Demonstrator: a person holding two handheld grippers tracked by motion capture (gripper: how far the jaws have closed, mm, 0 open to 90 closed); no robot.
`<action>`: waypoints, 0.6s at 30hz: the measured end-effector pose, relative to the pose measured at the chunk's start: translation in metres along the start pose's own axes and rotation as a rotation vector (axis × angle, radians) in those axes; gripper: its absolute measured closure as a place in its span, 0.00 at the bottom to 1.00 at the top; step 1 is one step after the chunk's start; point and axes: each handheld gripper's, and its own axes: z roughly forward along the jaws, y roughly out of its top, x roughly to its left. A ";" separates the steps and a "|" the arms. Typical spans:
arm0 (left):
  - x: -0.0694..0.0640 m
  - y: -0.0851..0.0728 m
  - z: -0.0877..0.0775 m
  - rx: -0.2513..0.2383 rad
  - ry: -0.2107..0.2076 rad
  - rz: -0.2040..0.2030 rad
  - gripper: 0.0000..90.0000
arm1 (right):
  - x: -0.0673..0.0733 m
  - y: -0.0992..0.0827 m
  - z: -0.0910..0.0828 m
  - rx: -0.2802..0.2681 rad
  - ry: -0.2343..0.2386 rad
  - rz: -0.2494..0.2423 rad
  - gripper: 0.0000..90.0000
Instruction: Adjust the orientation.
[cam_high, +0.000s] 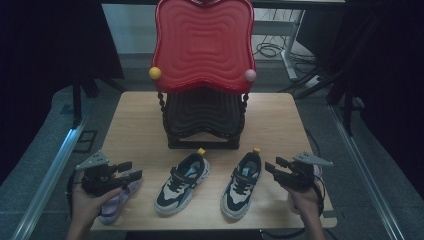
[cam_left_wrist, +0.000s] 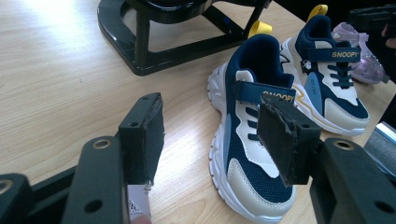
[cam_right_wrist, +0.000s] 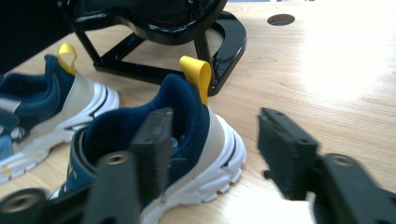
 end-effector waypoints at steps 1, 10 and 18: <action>0.000 0.000 0.000 0.002 0.003 0.002 0.46 | -0.001 0.000 -0.002 0.005 0.001 -0.011 0.61; 0.003 -0.001 0.001 0.014 0.038 0.002 0.46 | -0.018 -0.005 -0.026 0.008 -0.043 -0.006 0.97; 0.005 -0.002 -0.001 0.013 0.036 0.004 0.46 | -0.029 -0.021 -0.047 0.002 -0.074 -0.005 1.00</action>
